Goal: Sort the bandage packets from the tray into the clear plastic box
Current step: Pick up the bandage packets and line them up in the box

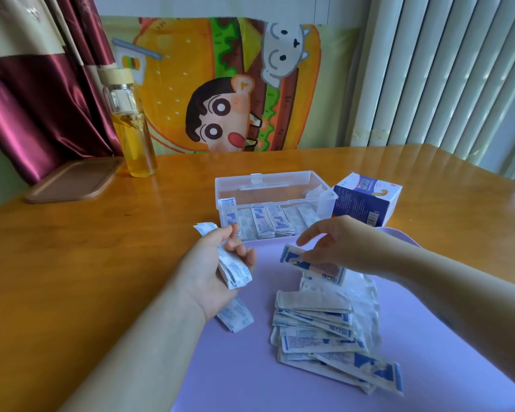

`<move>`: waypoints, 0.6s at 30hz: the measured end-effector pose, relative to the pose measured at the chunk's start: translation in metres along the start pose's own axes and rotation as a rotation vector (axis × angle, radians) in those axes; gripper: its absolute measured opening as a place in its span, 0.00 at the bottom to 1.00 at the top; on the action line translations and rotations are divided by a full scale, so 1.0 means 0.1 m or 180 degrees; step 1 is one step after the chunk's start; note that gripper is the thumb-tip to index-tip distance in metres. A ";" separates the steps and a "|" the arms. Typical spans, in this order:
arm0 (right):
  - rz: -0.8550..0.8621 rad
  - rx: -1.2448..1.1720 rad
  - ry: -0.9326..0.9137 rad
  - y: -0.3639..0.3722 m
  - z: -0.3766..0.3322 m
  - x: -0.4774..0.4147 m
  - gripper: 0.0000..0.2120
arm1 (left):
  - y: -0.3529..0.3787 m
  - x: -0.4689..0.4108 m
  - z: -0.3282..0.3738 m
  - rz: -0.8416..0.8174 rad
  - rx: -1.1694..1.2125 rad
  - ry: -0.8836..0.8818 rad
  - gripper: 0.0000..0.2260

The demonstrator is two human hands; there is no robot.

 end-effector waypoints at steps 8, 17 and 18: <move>-0.0433 -0.0684 -0.0176 0.61 -0.35 -0.03 0.05 | -0.06 0.10 0.40 0.0075 0.0226 0.0752 0.12; -0.0417 0.0097 -0.0660 0.76 -0.34 -0.07 0.06 | -0.13 0.03 0.39 -0.0260 0.0391 0.0538 0.12; -0.0408 0.0079 -0.0629 0.74 -0.33 -0.08 0.06 | -0.14 0.02 0.40 -0.0236 0.0357 0.0565 0.11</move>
Point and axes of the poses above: each hand's wrist, its own x-axis away from the middle knuckle, its own y-axis out of the palm, z = x × y, the point moved 3 cm from there along -x, towards the middle knuckle, and after that the axes turned 13 degrees about -x, right-handed, at the moved point
